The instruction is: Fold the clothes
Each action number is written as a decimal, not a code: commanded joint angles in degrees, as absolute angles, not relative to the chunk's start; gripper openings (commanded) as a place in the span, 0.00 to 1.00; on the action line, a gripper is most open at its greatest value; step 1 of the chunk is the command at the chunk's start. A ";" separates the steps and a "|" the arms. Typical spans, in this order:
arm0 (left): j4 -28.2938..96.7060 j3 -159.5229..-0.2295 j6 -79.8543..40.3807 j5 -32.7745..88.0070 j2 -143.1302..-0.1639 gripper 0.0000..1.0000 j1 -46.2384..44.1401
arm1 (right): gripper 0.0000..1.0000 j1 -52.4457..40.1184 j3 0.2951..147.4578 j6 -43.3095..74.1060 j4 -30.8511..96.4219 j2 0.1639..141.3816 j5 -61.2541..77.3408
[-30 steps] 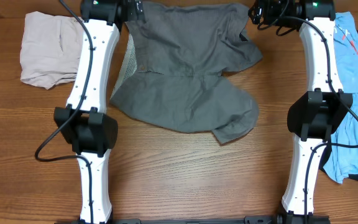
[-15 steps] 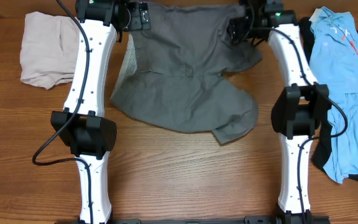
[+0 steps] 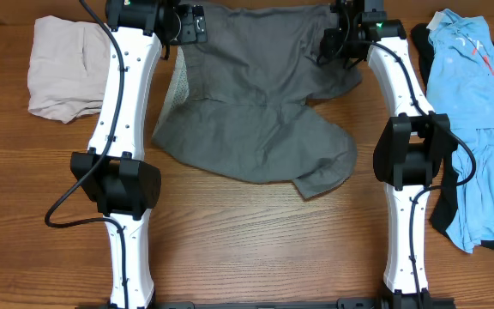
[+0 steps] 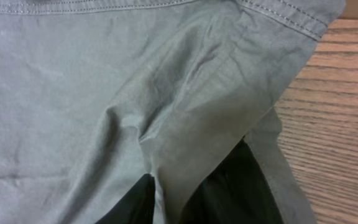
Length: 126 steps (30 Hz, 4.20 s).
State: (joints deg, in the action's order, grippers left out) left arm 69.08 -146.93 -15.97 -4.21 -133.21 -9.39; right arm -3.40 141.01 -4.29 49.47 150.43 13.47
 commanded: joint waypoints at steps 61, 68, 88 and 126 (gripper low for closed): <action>96.79 -146.43 -6.37 6.90 -103.81 0.97 -9.06 | 1.00 -1.98 137.64 13.63 97.06 94.54 11.66; 96.77 -139.13 -6.17 5.21 -103.33 1.00 -9.06 | 1.00 -6.61 109.38 17.28 94.32 88.07 11.60; 47.09 -86.52 11.79 -2.09 -105.49 0.97 -6.96 | 1.00 -13.89 61.69 29.85 65.32 88.07 13.78; 49.23 -88.71 8.08 11.44 -118.15 0.04 -2.09 | 0.59 -15.79 49.30 33.04 44.05 88.31 8.75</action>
State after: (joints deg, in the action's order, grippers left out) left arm 47.79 -85.89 11.25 11.79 -120.36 -1.89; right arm -15.49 49.98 33.12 45.93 89.10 11.88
